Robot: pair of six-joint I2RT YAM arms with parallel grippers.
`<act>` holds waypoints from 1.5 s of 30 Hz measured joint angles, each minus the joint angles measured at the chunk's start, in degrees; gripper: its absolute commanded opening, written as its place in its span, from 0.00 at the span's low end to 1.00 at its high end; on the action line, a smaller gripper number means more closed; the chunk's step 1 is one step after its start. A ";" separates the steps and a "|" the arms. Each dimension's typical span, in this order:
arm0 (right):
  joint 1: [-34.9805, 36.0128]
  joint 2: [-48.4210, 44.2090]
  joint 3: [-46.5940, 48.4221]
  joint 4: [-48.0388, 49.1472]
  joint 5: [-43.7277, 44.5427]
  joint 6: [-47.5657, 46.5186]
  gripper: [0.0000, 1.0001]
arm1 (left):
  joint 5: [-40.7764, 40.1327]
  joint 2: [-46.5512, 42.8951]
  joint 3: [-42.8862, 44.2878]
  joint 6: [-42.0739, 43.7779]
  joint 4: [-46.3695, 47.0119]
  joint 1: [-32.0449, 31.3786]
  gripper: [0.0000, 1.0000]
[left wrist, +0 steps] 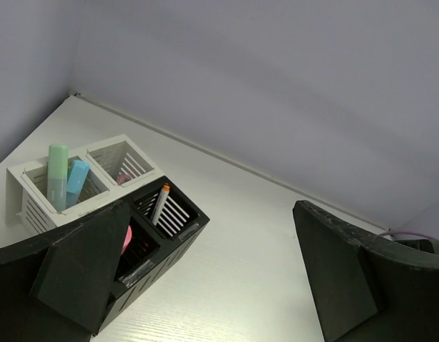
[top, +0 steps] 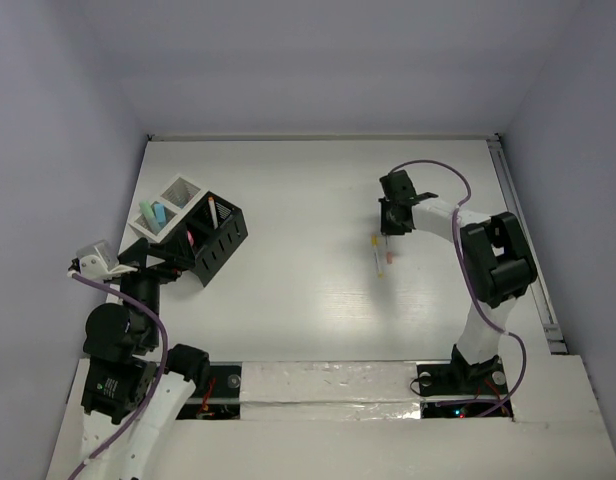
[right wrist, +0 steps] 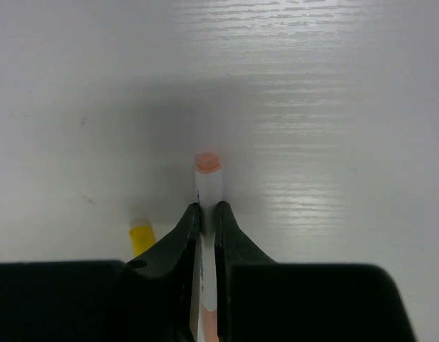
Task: Sort the stationery into containers
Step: Pick up the pen from the center of the board, then place the pen in the storage box.
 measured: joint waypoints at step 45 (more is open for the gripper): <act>32.96 34.25 57.90 41.44 -12.37 1.51 0.00 | 1.70 3.02 -0.11 0.48 0.07 1.99 0.99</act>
